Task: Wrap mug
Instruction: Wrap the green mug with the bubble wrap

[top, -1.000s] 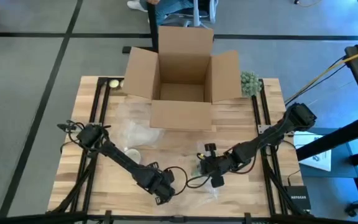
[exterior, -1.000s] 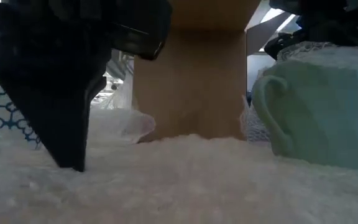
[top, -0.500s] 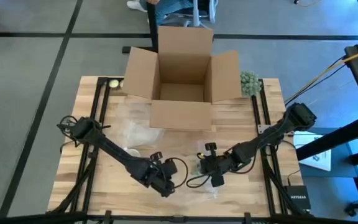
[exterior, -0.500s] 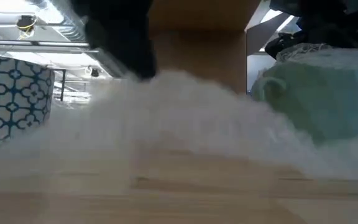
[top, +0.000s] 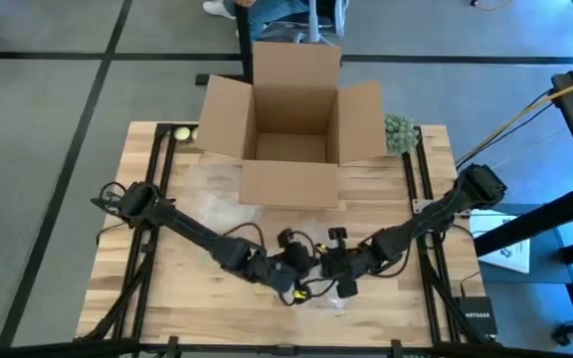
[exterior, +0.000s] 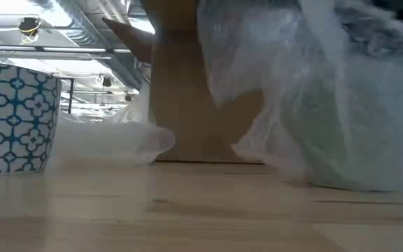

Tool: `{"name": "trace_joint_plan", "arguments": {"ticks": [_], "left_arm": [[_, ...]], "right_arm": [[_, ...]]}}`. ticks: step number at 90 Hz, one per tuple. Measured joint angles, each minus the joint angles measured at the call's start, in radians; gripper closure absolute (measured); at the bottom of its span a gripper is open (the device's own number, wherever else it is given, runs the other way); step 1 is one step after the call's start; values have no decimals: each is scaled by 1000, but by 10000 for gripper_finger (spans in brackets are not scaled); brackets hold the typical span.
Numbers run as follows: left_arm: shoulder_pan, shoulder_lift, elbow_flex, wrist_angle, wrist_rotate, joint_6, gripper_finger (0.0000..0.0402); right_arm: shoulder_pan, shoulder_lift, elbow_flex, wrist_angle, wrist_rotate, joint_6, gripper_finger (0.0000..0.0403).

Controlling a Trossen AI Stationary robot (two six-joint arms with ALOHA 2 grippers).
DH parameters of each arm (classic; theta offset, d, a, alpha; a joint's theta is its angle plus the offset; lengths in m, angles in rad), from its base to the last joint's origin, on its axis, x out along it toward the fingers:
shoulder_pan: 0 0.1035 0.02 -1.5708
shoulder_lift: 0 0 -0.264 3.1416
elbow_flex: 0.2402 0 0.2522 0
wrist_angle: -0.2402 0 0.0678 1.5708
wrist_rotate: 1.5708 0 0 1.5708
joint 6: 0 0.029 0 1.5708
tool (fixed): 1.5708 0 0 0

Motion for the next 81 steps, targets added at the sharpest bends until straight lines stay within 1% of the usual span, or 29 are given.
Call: {"name": "trace_joint_plan", "arguments": {"ticks": [19, 35, 46, 67, 75, 81], "left_arm": [[29, 51, 2, 35, 38, 2, 401], [34, 89, 1, 69, 65, 0, 401], [37, 98, 2, 74, 77, 0, 401], [38, 102, 2, 84, 82, 1, 401], [38, 102, 2, 87, 82, -1, 401], [38, 102, 2, 88, 82, -1, 401]], "right_arm": [[0, 0, 3, 1, 1, -4, 402], [0, 1, 55, -54, 1, -5, 402], [0, -4, 116, -171, 0, 4, 402], [19, -15, 226, -468, -6, 60, 402], [29, -18, 253, -528, -3, 78, 402], [40, -30, 254, -537, 26, 80, 402]]}}
